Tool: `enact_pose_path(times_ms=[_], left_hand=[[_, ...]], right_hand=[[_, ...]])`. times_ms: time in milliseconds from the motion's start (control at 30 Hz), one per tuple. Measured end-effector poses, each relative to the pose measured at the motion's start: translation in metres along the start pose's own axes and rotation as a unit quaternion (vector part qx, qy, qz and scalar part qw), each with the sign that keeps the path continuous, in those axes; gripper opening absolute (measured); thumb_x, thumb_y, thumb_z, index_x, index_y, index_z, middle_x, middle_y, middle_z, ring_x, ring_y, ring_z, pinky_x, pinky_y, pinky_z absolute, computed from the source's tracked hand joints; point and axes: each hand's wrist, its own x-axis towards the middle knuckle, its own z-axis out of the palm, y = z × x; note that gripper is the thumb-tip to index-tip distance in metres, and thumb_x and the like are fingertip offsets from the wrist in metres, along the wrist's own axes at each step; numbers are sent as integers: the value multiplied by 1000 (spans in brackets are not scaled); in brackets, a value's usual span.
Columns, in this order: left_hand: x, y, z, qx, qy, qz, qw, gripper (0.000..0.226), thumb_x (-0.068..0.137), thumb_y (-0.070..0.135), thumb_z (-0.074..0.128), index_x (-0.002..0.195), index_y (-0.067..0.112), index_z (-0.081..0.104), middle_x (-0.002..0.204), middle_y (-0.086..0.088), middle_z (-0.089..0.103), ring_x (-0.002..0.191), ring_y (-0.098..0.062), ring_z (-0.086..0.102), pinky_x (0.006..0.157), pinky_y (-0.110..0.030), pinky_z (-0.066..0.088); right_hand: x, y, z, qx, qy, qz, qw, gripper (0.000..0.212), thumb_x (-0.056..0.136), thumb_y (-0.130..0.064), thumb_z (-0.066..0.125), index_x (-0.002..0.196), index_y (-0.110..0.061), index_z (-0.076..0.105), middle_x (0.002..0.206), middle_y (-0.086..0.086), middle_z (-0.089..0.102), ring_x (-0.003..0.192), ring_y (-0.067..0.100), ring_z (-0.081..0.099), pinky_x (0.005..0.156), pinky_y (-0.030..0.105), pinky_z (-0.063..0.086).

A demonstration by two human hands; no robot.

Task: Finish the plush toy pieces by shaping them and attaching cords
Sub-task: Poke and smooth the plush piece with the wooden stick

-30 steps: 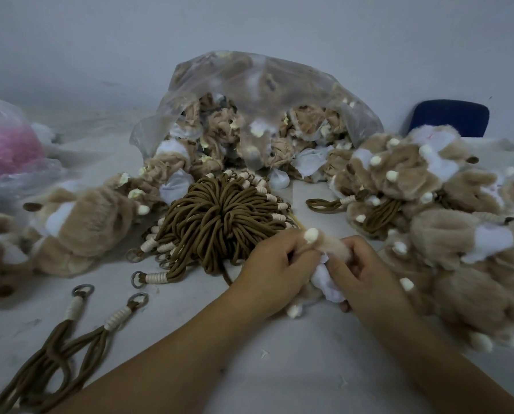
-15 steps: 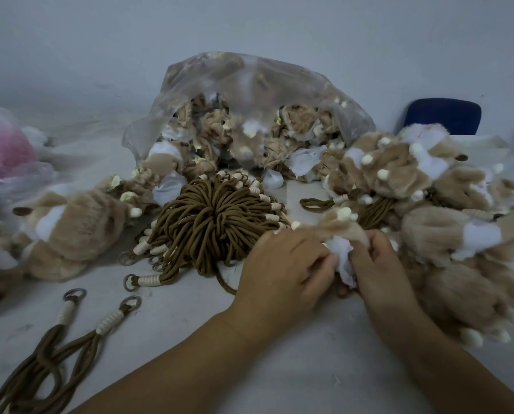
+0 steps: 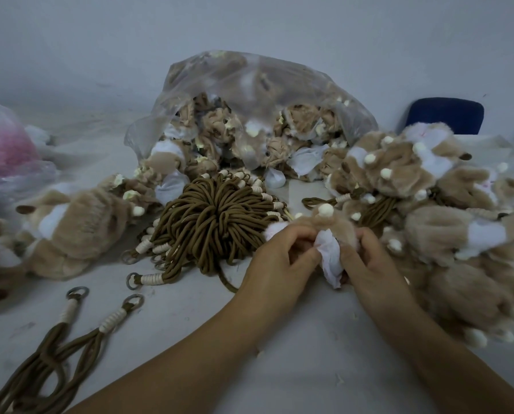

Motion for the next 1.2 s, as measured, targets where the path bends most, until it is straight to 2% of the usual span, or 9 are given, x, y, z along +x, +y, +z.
enact_pose_path(times_ms=[233, 367, 433, 533, 667, 767, 867, 1067, 1200], left_hand=[[0, -7, -1, 78, -18, 118, 990, 18, 96, 16, 62, 111, 20, 72, 104, 24, 62, 103, 9, 54, 88, -9, 40], [-1, -12, 2, 143, 3, 128, 981, 27, 97, 21, 53, 116, 23, 72, 114, 5, 67, 109, -8, 58, 93, -36, 49], [-2, -11, 3, 138, 10, 133, 981, 26, 98, 22, 52, 116, 24, 71, 115, 6, 66, 112, -8, 58, 91, -37, 50], [-3, -9, 3, 141, 20, 149, 979, 22, 100, 22, 55, 113, 21, 72, 111, 9, 66, 108, -3, 58, 90, -31, 50], [-2, -8, 1, 95, 44, 127, 986, 15, 98, 17, 56, 103, 18, 70, 95, 19, 66, 93, 3, 58, 80, -10, 45], [-1, -7, 1, 73, 47, 59, 995, 5, 95, 23, 62, 95, 28, 63, 80, 19, 60, 76, 0, 56, 64, -15, 47], [2, -7, -1, 110, 40, 59, 991, 5, 94, 28, 64, 98, 25, 64, 85, 14, 55, 78, -1, 51, 66, -14, 44], [4, -5, -3, 161, 19, 40, 986, 9, 94, 30, 63, 87, 32, 57, 79, 14, 48, 75, 4, 46, 65, -7, 37], [3, -6, -2, 80, 26, 7, 996, 16, 90, 28, 67, 78, 31, 57, 71, 15, 48, 66, 2, 45, 62, -10, 39]], right_hand=[[1, -5, 1, -21, 2, 30, 999, 17, 92, -30, 56, 76, -26, 58, 57, -15, 63, 55, -8, 58, 52, 6, 44], [3, -6, 5, 77, -43, 87, 992, 23, 97, -40, 45, 82, -35, 62, 81, -2, 66, 88, 30, 63, 87, 53, 51], [-1, -6, 4, 35, -72, 25, 996, 28, 81, -65, 47, 75, -41, 62, 77, -3, 66, 82, 23, 64, 79, 38, 54], [-4, -6, 1, -34, -56, -7, 998, 34, 80, -66, 46, 69, -37, 59, 61, -3, 63, 59, 5, 60, 57, 15, 47], [-2, -4, 2, -22, -19, 28, 999, 24, 94, -44, 52, 76, -35, 64, 61, 2, 65, 57, 10, 61, 51, 24, 51], [-5, -7, 3, -26, -38, 26, 999, 26, 85, -52, 51, 76, -30, 61, 58, 2, 60, 54, 12, 56, 50, 28, 50], [-8, -8, 3, -45, -51, 12, 998, 32, 83, -54, 53, 73, -23, 56, 54, 0, 53, 51, 11, 51, 50, 28, 45], [-9, -9, 5, -86, -44, -8, 995, 31, 93, -29, 55, 62, -29, 52, 50, -9, 48, 48, 4, 43, 46, 19, 37], [-10, -11, 4, -76, -44, 1, 996, 32, 93, -26, 54, 61, -29, 51, 48, -8, 47, 47, 5, 43, 44, 18, 36]])
